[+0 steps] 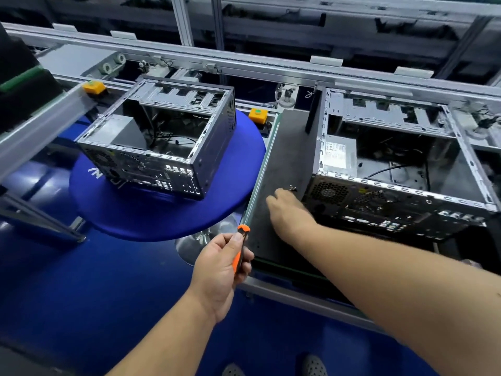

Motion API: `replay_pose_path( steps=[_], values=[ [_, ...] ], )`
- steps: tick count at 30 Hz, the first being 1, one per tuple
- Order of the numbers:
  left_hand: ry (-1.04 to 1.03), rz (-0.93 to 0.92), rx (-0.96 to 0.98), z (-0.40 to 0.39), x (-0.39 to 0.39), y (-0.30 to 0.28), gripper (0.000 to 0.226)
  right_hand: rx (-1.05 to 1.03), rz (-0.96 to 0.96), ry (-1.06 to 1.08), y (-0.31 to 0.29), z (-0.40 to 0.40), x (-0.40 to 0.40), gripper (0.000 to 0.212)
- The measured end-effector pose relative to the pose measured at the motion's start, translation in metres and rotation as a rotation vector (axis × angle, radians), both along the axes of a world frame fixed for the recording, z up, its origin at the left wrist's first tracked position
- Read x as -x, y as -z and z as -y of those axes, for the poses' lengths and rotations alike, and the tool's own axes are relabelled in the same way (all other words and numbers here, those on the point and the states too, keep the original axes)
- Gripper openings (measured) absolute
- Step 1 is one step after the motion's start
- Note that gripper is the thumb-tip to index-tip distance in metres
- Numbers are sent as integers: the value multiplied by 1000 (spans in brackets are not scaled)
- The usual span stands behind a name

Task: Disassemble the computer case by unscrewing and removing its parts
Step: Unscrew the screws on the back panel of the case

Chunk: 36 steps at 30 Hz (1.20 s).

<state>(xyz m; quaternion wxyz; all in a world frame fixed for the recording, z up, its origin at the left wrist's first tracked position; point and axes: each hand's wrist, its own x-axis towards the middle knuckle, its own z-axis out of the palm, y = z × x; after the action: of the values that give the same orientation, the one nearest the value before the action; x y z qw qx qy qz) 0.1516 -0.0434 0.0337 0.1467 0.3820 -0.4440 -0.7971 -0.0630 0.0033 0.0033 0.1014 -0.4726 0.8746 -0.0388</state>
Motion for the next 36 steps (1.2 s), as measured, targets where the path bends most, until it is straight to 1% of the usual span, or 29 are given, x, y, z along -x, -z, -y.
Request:
replay_pose_path(
  steps=[2,4,5,8,10,11,13,14,16,20,24,28,33,36],
  values=[
    [-6,6,9,-4,1,3,16,151,27,-105,7,-34,-16,20],
    [-11,27,22,-10,3,6,15,235,78,-131,17,-69,-21,18],
    [-11,39,29,-15,3,7,14,279,133,-87,22,-85,-19,18],
    [-24,69,43,-31,6,12,13,378,380,168,29,-114,-2,13],
    [-48,94,62,-44,8,14,13,360,507,297,29,-120,14,11],
    [-64,106,75,-51,9,15,13,356,615,355,27,-120,21,11],
    [-101,132,94,-68,9,18,14,393,913,440,24,-122,33,12],
    [-118,150,103,-78,9,21,14,402,1038,449,21,-124,39,10],
    [-146,214,122,-101,6,30,14,377,1194,402,16,-131,48,7],
    [-198,316,91,-154,2,55,13,337,1376,328,4,-136,59,16],
    [-259,338,44,-198,-11,61,13,330,1494,312,-5,-134,59,22],
    [-236,421,113,-223,-30,55,18,308,1564,281,-9,-132,48,19],
    [-215,496,254,-231,-39,48,13,325,1436,436,1,-140,44,16],
    [-166,498,338,-234,-35,43,17,350,1340,508,7,-148,52,14]
  ],
)
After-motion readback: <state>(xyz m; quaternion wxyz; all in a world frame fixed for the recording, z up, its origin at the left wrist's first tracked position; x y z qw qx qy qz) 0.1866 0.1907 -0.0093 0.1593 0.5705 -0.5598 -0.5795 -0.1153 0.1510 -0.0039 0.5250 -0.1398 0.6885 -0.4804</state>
